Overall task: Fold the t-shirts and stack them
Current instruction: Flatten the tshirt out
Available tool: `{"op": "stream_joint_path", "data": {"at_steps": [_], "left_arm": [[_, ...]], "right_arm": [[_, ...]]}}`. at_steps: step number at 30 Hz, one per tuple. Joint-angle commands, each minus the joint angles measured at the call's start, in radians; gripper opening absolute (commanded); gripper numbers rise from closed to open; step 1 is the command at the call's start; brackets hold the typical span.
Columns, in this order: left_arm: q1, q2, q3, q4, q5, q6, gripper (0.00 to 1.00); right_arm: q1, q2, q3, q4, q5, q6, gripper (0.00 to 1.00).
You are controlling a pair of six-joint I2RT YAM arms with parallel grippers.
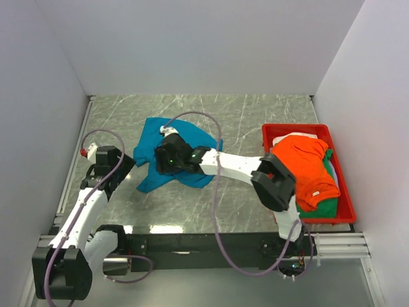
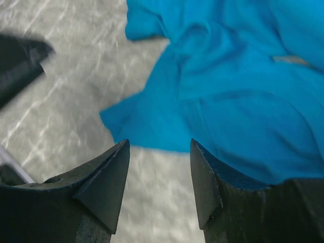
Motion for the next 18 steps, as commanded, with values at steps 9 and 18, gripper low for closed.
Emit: {"op": "stream_joint_path", "data": {"at_steps": [9, 18], "left_arm": [[0.012, 0.035, -0.134, 0.116, 0.121, -0.078, 0.61], [0.011, 0.012, -0.192, 0.114, 0.109, -0.087, 0.58]], "right_arm": [[-0.001, 0.238, 0.285, -0.038, 0.110, 0.006, 0.58], [-0.003, 0.343, 0.377, -0.083, 0.139, 0.014, 0.58]]}}
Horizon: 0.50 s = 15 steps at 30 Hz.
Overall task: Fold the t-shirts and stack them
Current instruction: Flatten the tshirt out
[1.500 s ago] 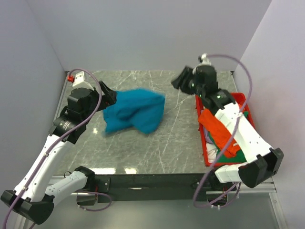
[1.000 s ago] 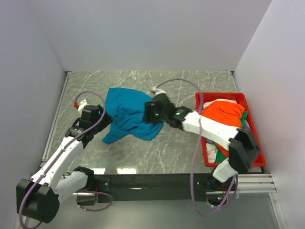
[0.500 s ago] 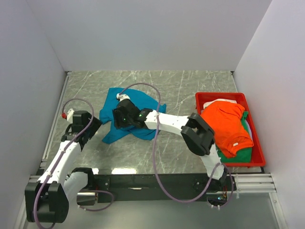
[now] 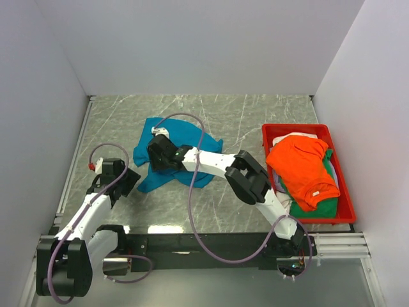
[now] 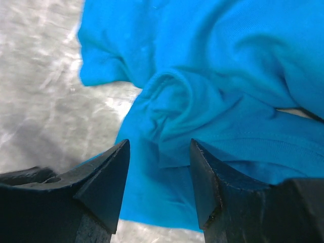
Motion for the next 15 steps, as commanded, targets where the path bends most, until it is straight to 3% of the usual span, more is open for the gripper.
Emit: {"op": "stream_joint_path", "data": {"at_steps": [1, 7, 9, 11, 15], "left_arm": [[0.004, -0.020, -0.016, 0.028, -0.004, -0.025, 0.58], [0.004, -0.003, -0.044, 0.057, 0.004, -0.031, 0.54], [0.001, 0.015, -0.053, 0.069, 0.017, -0.031, 0.52], [-0.008, 0.033, -0.056, 0.086, 0.019, -0.034, 0.50], [-0.041, 0.061, -0.055, 0.104, 0.007, -0.040, 0.48]], "right_arm": [[-0.003, 0.024, 0.062, -0.023, 0.043, 0.005, 0.58], [-0.011, 0.035, 0.081, -0.039, 0.079, 0.011, 0.51], [-0.017, 0.016, 0.055, -0.036, 0.088, 0.022, 0.40], [-0.032, -0.011, 0.024, -0.025, 0.090, 0.029, 0.22], [-0.054, -0.063, -0.016, -0.022, 0.097, 0.026, 0.00]]}}
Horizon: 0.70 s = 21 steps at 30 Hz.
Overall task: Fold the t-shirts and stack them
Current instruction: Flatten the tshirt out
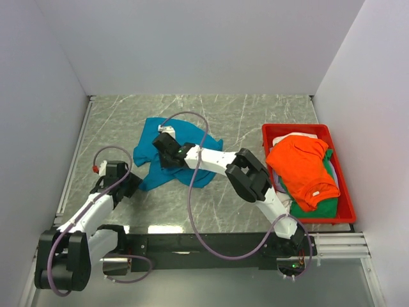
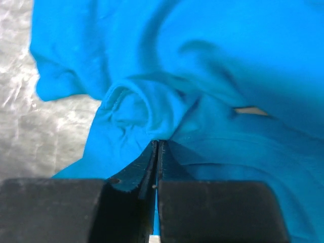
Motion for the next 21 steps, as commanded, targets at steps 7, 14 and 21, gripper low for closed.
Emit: {"op": "stream_joint_path", "data": {"at_steps": [7, 14, 21], "left_arm": [[-0.095, 0.060, 0.015, 0.063, -0.032, -0.027, 0.32], [-0.098, 0.093, 0.085, 0.045, -0.058, 0.011, 0.01], [-0.098, 0.042, 0.188, 0.020, 0.030, 0.077, 0.01]], "right_arm": [[-0.062, -0.206, -0.119, 0.012, 0.059, 0.000, 0.00], [-0.092, -0.397, -0.248, -0.006, 0.110, -0.019, 0.00], [-0.160, -0.598, -0.367, -0.043, 0.150, -0.034, 0.00]]}}
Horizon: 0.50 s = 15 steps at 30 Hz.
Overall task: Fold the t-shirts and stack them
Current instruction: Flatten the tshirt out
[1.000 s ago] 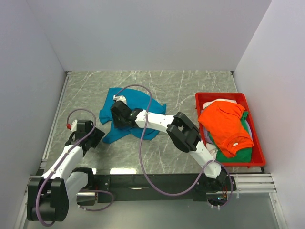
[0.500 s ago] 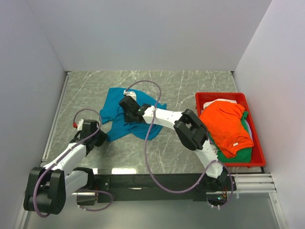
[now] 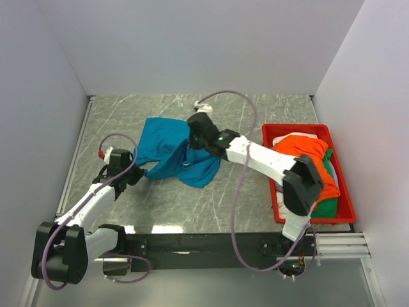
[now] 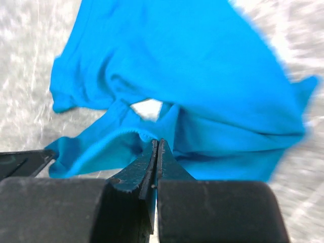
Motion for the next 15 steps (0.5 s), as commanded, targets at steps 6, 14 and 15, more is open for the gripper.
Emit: {"op": "stream_joint_path", "data": {"at_steps": [6, 14, 15], "left_arm": [[-0.014, -0.097, 0.131, -0.016, 0.107, 0.088, 0.36], [-0.014, 0.006, 0.183, -0.036, 0.035, 0.007, 0.52], [-0.014, 0.020, 0.181, -0.016, 0.027, -0.001, 0.51]], "right_arm": [[-0.093, -0.271, -0.120, -0.052, 0.113, -0.027, 0.00], [-0.180, -0.490, -0.248, -0.096, 0.160, -0.006, 0.00], [-0.194, -0.529, -0.267, -0.098, 0.160, -0.004, 0.00]]}}
